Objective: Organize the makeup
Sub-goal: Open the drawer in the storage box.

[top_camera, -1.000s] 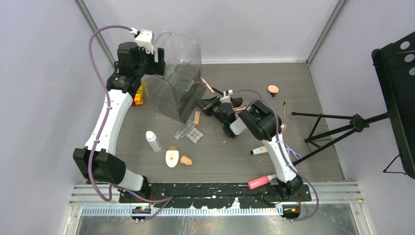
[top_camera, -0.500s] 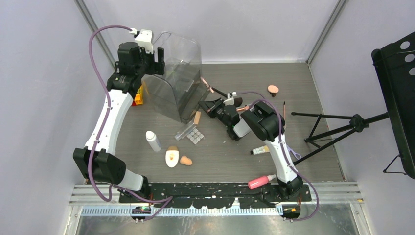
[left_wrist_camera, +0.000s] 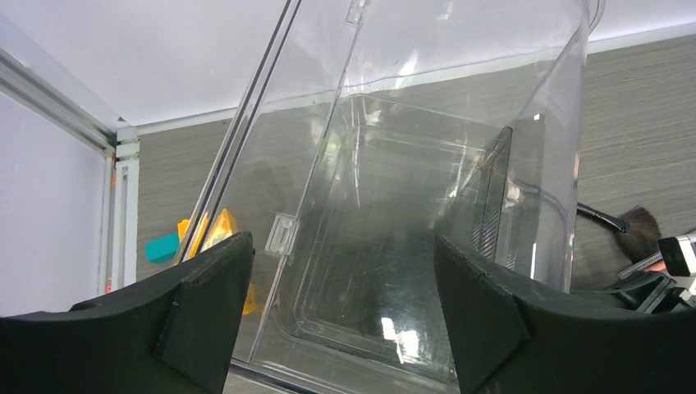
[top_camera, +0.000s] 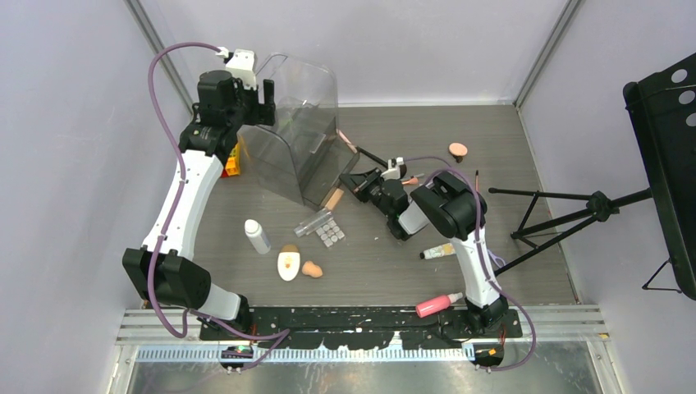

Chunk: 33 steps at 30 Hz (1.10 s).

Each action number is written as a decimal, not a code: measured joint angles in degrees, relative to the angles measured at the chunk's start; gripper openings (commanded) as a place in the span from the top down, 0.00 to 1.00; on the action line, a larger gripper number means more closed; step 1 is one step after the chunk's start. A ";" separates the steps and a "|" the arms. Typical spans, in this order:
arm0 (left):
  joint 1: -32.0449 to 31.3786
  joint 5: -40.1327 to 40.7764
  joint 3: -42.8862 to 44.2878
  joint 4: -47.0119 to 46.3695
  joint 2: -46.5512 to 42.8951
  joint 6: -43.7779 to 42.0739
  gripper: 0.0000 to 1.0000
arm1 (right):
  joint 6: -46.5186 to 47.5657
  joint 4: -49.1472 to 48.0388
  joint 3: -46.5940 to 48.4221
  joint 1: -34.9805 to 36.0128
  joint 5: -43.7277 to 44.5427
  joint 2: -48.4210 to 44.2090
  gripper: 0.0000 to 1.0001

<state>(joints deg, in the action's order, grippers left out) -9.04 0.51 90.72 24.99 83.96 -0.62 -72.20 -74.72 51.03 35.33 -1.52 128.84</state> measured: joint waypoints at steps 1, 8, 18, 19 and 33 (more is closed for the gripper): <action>0.00 0.00 0.00 0.00 0.00 0.00 0.18 | 0.15 -0.13 -0.48 -0.02 0.13 -0.28 0.99; 0.00 0.15 0.00 0.00 0.00 -0.02 0.18 | 0.37 -1.57 -3.78 -0.59 0.15 -1.64 1.00; 0.00 0.33 0.00 0.00 0.00 0.00 0.17 | 1.42 -2.21 -6.80 -1.03 0.17 -3.37 0.99; 0.00 0.33 0.00 0.00 0.00 -0.02 0.17 | 1.51 -2.27 -7.04 -1.07 0.15 -3.48 0.99; 0.00 0.37 0.00 0.00 -0.04 -0.02 0.17 | 2.93 -2.03 -10.71 -2.27 -0.09 -6.27 0.99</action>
<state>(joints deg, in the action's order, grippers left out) -9.04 0.89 90.72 24.99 83.92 -0.64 -69.28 -76.75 40.32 33.06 -1.61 122.56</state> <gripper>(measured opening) 0.827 0.051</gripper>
